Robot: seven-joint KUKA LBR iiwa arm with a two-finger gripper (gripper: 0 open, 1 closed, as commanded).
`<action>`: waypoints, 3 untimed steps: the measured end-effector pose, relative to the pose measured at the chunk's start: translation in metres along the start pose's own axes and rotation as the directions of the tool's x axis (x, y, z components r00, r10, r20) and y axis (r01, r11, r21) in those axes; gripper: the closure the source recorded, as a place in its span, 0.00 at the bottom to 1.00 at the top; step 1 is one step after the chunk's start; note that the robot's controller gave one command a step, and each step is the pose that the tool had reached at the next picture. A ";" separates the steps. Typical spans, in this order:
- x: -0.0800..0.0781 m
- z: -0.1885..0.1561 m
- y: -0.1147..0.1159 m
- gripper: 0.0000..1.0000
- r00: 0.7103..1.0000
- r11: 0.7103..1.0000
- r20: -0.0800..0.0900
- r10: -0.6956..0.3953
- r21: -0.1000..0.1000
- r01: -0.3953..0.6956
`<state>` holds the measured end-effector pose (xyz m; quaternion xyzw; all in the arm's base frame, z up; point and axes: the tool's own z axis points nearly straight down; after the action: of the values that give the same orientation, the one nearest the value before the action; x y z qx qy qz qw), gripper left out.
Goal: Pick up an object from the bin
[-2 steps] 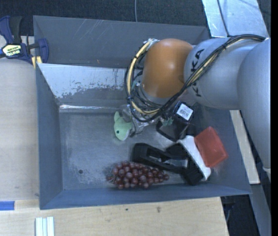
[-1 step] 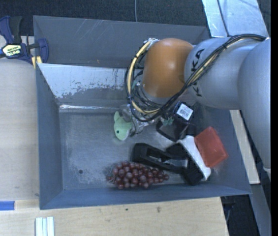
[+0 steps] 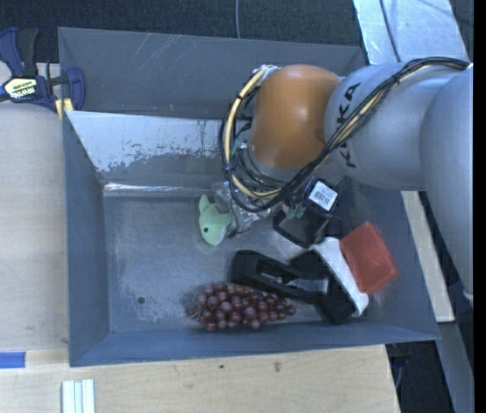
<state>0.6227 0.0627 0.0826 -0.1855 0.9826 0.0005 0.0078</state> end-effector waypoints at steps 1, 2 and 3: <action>0.001 -0.019 0.001 1.00 1.000 1.000 -0.005 0.001 -0.002 -0.001; -0.001 -0.039 0.000 1.00 1.000 1.000 0.003 0.002 0.001 -0.002; -0.002 -0.047 0.000 1.00 1.000 1.000 0.007 0.002 0.001 -0.002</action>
Offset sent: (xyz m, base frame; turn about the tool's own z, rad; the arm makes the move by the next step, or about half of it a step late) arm 0.0001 -0.0001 0.0558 0.0000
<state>0.6243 0.0629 0.1300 -0.1844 0.9828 0.0005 0.0113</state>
